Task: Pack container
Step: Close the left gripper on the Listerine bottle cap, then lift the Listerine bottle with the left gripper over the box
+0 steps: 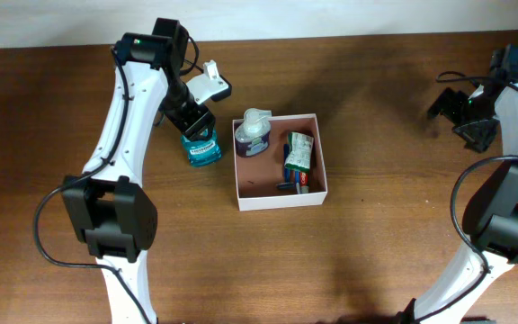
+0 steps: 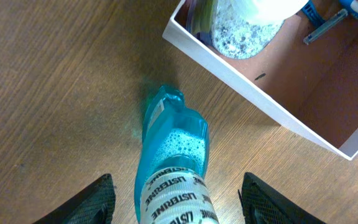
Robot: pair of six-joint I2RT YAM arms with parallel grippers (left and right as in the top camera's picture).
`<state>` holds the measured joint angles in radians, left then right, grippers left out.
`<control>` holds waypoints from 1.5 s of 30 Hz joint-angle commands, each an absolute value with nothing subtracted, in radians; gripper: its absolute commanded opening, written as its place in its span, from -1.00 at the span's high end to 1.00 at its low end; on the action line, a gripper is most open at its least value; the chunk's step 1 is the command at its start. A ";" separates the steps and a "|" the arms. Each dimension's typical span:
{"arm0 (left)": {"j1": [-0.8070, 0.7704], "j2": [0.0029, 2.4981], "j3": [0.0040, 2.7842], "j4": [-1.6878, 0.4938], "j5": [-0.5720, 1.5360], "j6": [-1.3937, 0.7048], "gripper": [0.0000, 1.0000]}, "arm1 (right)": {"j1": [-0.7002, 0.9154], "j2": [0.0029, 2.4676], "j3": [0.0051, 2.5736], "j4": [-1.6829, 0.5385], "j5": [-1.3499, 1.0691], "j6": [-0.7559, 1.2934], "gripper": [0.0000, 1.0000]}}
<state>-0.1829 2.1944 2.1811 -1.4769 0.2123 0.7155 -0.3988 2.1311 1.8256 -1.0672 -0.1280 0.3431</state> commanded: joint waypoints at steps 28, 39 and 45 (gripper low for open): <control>-0.204 2.154 2.146 -1.452 0.213 0.700 0.51 | -0.400 2.133 1.819 -1.065 -0.119 0.345 -0.97; -0.251 2.035 2.146 -1.451 0.210 0.621 0.57 | -0.400 2.133 1.819 -1.065 -0.119 0.345 -0.97; -0.251 1.976 2.146 -1.458 0.155 0.477 0.70 | -0.400 2.133 1.819 -1.065 -0.119 0.345 -0.97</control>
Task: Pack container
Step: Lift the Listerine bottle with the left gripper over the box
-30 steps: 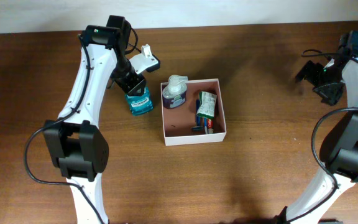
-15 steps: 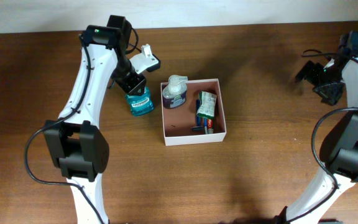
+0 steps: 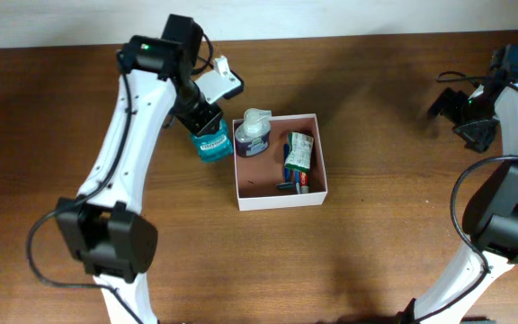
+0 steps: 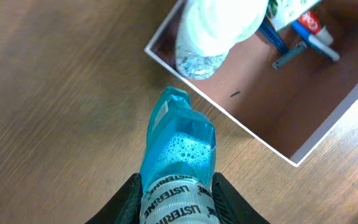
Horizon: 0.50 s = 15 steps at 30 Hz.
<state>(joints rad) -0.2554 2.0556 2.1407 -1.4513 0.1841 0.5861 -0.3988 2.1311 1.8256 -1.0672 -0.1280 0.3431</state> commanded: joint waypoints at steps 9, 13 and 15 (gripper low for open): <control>-0.302 1.912 2.146 -1.450 0.160 0.165 0.71 | -0.400 2.133 1.819 -1.065 -0.119 0.345 -0.96; -0.359 1.901 2.146 -1.425 0.159 0.058 0.82 | -0.400 2.133 1.819 -1.065 -0.119 0.345 -0.97; -0.385 1.900 2.146 -1.407 0.159 -0.009 0.83 | -0.400 2.133 1.819 -1.065 -0.119 0.344 -0.97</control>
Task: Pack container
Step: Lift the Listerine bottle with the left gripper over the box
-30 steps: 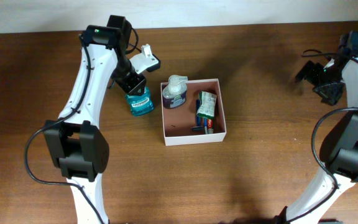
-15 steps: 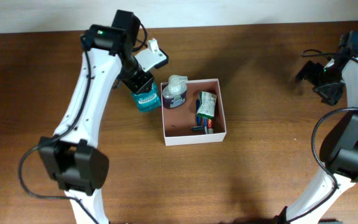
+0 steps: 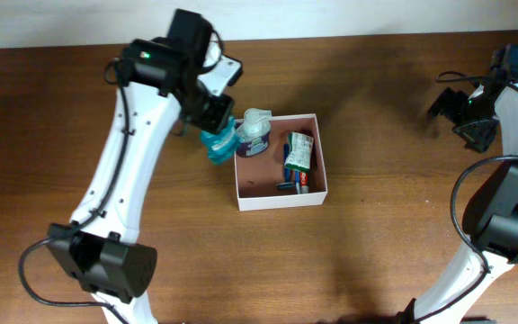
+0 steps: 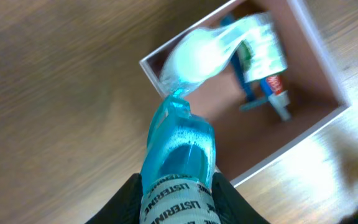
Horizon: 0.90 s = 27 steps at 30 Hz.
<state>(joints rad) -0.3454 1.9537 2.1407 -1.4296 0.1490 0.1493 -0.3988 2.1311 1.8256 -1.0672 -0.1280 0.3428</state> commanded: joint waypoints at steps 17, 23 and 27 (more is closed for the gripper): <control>-0.556 1.910 2.145 -1.372 -0.164 -0.402 0.98 | -0.400 2.133 1.819 -1.065 -0.119 0.345 -0.97; -0.564 1.927 2.145 -1.365 -0.162 -0.534 0.99 | -0.400 2.133 1.819 -1.065 -0.119 0.345 -0.97; -0.564 1.933 2.145 -1.365 -0.162 -0.561 0.99 | -0.400 2.133 1.819 -1.065 -0.119 0.345 -0.97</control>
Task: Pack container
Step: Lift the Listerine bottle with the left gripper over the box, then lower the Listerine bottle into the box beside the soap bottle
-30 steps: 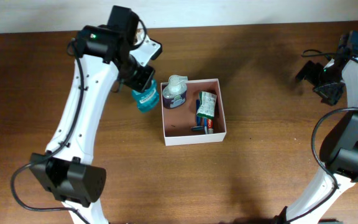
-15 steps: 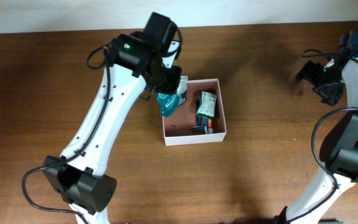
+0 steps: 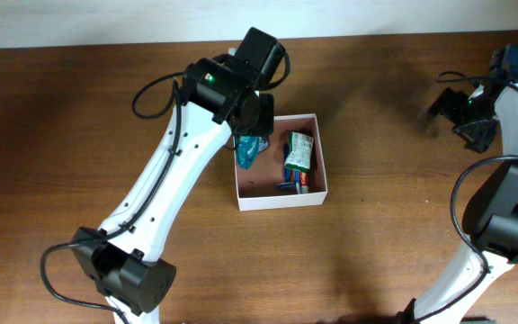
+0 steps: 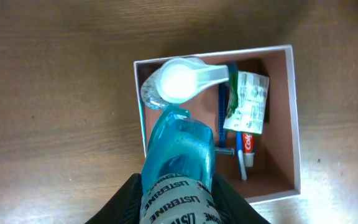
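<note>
My left gripper is shut on a teal Listerine bottle, held in the air over the left part of the white box. In the overhead view the bottle shows just under the left wrist, above the box's left side. Inside the box stand a white-capped pump bottle, a green and white packet, a toothpaste tube and a blue razor. My right gripper hangs far off at the right edge, its jaws too small to read.
The brown wooden table spreads around the box on all sides. The left arm reaches diagonally from the front left up to the box. The right arm stays along the right edge.
My left gripper has carried the Listerine bottle from the box's left wall to a place over the box's left part. The wrist has turned, so the box now looks square-on.
My left gripper stood open around the Listerine bottle on the table left of the box. It was then shut on the bottle, then held it raised by the box's left wall, and now holds it over the box. The right arm has stayed still.
</note>
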Robot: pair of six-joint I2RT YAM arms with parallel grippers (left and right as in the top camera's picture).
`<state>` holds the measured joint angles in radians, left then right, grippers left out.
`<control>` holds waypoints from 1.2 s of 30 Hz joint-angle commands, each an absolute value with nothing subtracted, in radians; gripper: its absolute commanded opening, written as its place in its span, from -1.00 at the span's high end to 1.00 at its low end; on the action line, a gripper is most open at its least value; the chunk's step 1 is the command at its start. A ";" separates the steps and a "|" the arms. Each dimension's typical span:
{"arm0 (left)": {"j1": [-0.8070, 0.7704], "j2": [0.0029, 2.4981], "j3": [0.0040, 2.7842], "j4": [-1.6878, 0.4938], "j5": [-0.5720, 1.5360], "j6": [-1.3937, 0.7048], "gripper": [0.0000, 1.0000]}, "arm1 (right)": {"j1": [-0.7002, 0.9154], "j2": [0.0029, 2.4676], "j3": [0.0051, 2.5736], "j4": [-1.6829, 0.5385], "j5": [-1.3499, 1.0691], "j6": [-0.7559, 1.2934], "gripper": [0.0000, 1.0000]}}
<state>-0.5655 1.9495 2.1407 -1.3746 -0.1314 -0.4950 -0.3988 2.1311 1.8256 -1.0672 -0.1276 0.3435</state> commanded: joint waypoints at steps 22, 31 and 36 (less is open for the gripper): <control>-0.565 2.081 2.143 -1.376 -0.167 -0.579 0.98 | -0.400 2.133 1.819 -1.065 -0.119 0.345 -0.97; -0.562 2.145 2.143 -1.398 -0.184 -0.579 0.98 | -0.400 2.133 1.819 -1.065 -0.119 0.345 -0.97; -0.562 2.154 2.143 -1.395 -0.197 -0.571 0.98 | -0.400 2.133 1.819 -1.065 -0.119 0.345 -0.97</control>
